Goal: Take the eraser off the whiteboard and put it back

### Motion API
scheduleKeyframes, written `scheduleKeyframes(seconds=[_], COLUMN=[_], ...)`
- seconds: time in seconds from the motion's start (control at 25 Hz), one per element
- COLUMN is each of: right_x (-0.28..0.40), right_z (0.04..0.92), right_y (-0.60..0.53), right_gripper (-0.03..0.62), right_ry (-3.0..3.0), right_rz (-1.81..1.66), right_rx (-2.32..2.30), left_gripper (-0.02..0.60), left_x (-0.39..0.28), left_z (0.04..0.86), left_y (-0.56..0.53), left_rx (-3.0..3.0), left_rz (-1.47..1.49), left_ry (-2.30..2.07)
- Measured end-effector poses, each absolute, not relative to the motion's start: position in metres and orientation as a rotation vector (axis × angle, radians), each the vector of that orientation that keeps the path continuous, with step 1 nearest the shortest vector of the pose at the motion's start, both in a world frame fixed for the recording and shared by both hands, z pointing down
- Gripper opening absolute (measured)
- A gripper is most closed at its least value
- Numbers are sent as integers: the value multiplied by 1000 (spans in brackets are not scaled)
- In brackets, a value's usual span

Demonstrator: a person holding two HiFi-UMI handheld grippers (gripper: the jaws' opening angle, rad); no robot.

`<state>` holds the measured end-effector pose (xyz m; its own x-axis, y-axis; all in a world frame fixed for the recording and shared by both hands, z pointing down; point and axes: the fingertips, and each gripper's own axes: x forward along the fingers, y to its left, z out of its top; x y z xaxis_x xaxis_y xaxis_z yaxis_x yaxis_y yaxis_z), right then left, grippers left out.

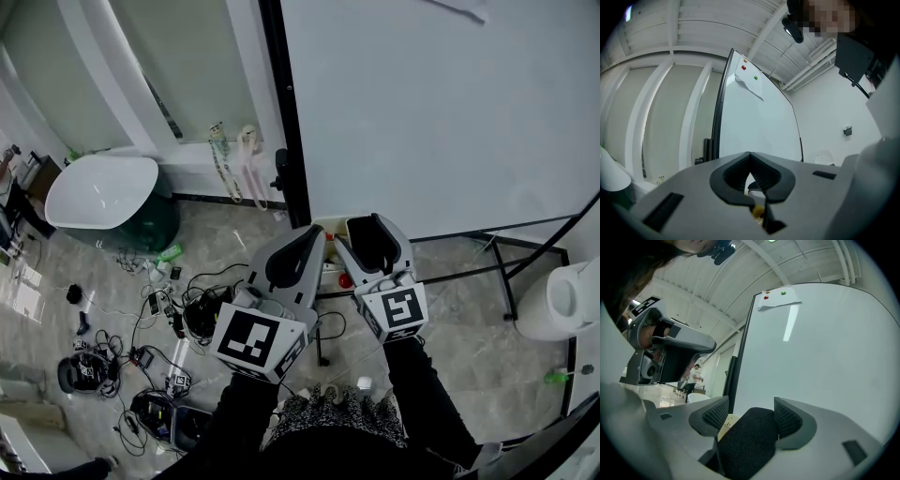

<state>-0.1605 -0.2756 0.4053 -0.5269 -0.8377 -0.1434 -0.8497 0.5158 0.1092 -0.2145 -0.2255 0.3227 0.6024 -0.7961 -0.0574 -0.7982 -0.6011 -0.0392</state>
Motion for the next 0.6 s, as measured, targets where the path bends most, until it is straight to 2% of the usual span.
scheduleKeyframes(seconds=[0.36,0.44,0.6], right_x=[-171,-170,-173], right_z=[413,410,408], right_y=[-279,-278,-281], right_gripper=[283,218,202], right_ry=[2789,2772,2761], right_rz=[434,465,470], right_rx=[-1554,-1579,-1579], left_gripper=[6,6,6], left_x=[-214,-215,-219], left_z=[321,320,319], left_y=[-227,-226,-224], left_rx=[-2752,-2749,-2740], left_rz=[55,58,57], left_ry=[1370,1371,1381])
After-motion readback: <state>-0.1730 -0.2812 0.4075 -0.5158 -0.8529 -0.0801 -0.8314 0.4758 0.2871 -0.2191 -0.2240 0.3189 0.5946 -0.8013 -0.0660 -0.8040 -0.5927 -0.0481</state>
